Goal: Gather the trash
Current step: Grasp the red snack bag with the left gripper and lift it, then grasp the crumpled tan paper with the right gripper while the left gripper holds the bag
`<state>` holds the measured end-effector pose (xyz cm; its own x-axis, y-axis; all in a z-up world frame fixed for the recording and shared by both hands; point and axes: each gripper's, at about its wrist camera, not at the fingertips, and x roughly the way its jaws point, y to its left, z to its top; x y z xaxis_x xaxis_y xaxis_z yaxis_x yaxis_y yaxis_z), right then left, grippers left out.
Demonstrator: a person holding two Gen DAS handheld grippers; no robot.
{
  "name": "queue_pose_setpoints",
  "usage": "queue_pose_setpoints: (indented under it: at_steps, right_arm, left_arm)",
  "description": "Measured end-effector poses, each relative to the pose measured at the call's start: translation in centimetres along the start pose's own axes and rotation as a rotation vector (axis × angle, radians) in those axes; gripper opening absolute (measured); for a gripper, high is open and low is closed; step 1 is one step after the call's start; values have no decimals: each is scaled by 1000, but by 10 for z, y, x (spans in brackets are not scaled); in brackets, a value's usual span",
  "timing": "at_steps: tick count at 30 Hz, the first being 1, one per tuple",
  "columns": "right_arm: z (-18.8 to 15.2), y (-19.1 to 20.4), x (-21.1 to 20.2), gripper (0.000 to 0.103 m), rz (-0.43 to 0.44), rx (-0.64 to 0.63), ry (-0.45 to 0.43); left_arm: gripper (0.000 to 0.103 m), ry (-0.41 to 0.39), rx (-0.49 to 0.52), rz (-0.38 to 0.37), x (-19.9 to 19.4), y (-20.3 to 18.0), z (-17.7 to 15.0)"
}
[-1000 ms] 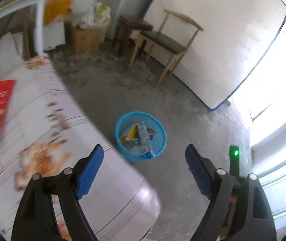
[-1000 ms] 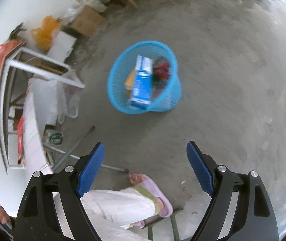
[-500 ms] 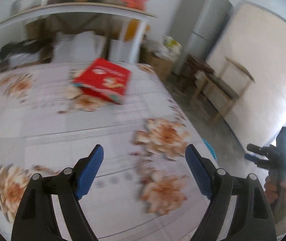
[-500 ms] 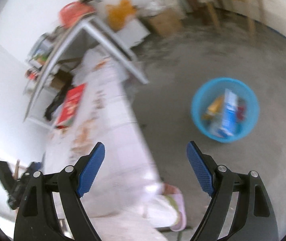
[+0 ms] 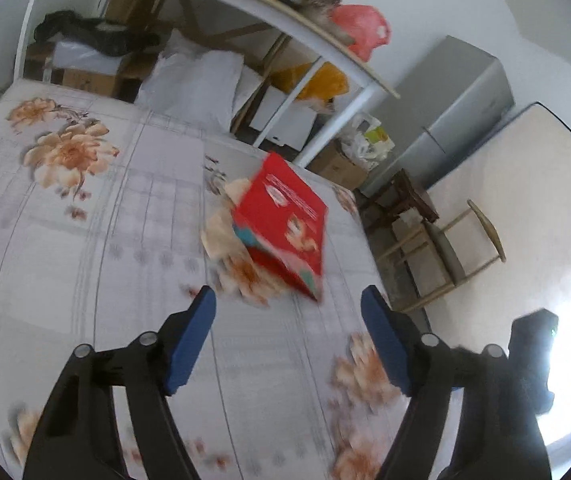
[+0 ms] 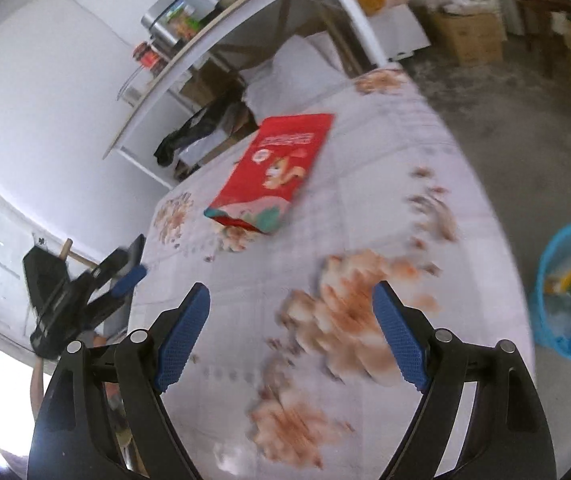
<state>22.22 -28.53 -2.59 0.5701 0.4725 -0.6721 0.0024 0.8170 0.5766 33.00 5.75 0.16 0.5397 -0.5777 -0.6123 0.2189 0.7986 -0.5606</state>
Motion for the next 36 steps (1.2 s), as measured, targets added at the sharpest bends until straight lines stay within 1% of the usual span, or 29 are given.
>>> queue_pose_setpoints:
  at_steps: [4,6,7,9,10,12,13,14,16,17,18,20,22,24,28,29,31,32,33,36]
  right_arm:
    - [21,7,30,75,8,31,19]
    - [28,7,41,69,1,38,23]
    - [34,8,48,66,-6,36,25]
    - [43,9,63,56,-23,27,35]
    - [48,10,75,53,-28,22,50]
    - [56,10,98,41,-58,17,81]
    - [57,10,104,39,-66,13,93]
    - [58,10,113,34,-76,8,107]
    - [59,10,128,28,-94,4,135]
    - [59,10,133,25,-96,1,146]
    - [59,10,135,24,-98,1,152]
    - [57,10,141,21,-105,-4,167]
    - [55,10,143,21,-124,-18,176]
    - [54,9,143,18,-122,-26,175]
    - [52,7,142,14,-110,-35,180]
    - [51,6,141,14,-109,-39,179]
    - [47,5,138,13,-108,-43,178]
    - [46,5,137,13,-109,-43,177]
    - [44,4,133,13,-116,-44,176]
    - [39,4,117,13,-123,-60,156]
  left_arm:
    - [63,58,-24,9,44,15,36]
    - [59,95,-48,9,66,24,48]
    - [59,112,-56,2,75,28,52]
    - [55,148,-80,1,94,35,60]
    - [55,170,-84,-9,103,37,64]
    - [55,224,-97,-34,118,38,67]
    - [55,243,-104,-45,124,38,68]
    - [55,260,-112,-49,129,39,69]
    - [53,268,-118,-49,133,39,71]
    - [49,271,-116,-56,134,38,71]
    - [46,276,-115,-69,134,37,71]
    - [43,286,-121,-109,133,36,70]
    - [41,295,-133,-133,131,35,69]
    - [38,308,-150,-166,130,35,68]
    - [31,359,-229,-277,135,34,64]
    - [28,367,-227,-279,137,32,63]
    - [18,372,-192,-240,139,22,60]
    - [8,369,-172,-217,139,18,58]
    - [6,356,-148,-198,135,12,56]
    - [1,319,-96,-194,121,1,49]
